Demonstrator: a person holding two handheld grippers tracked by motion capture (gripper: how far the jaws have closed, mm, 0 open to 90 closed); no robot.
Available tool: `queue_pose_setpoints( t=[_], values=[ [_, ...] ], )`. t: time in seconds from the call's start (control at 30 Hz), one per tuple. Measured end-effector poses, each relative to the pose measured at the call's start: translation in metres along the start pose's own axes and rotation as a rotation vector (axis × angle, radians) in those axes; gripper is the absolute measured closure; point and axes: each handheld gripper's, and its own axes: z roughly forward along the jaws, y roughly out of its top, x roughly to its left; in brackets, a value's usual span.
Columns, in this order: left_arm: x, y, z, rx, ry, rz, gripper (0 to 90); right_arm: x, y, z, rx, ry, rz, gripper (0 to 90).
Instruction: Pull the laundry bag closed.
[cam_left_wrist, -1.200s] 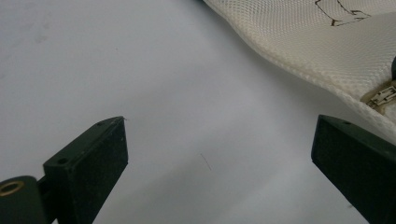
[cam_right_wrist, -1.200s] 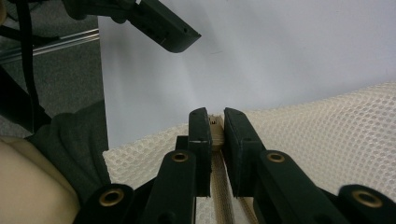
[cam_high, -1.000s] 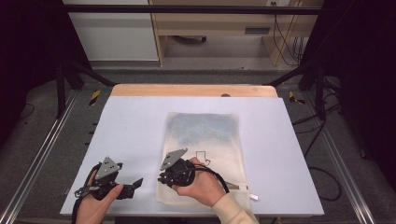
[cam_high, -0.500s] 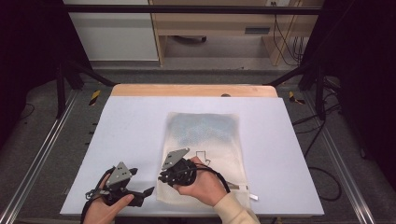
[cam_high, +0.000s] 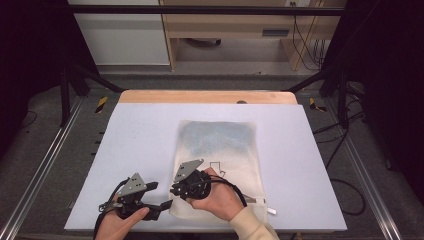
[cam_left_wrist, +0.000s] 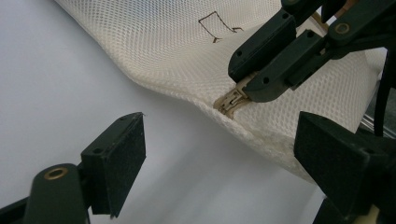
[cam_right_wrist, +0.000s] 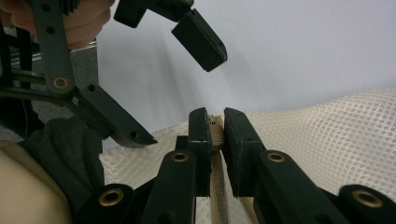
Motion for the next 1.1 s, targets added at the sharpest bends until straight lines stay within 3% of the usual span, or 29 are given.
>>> queue_pose_setpoints(
  t=[0.13, 0.23, 0.33, 0.73, 1.1],
  values=[
    [0.003, 0.004, -0.001, -0.016, -0.003, 0.028, 16.7, 0.0, 0.0, 0.001, 0.002, 0.0, -0.008, 81.9],
    [0.001, 0.002, -0.002, -0.024, -0.009, -0.01, 16.6, 0.0, 0.0, 0.001, 0.003, 0.001, -0.008, 81.8],
    [0.0, 0.002, 0.002, -0.018, -0.01, -0.015, 15.6, 0.0, 0.0, 0.001, 0.002, 0.0, -0.009, 81.9],
    [-0.002, 0.004, 0.021, 0.031, -0.059, 0.038, 15.1, 0.0, 0.001, -0.001, -0.006, -0.003, -0.008, 81.9],
    [0.0, 0.004, 0.036, 0.005, -0.149, 0.025, 25.7, 0.001, 0.002, -0.003, -0.012, -0.001, -0.013, 81.9]
  ],
)
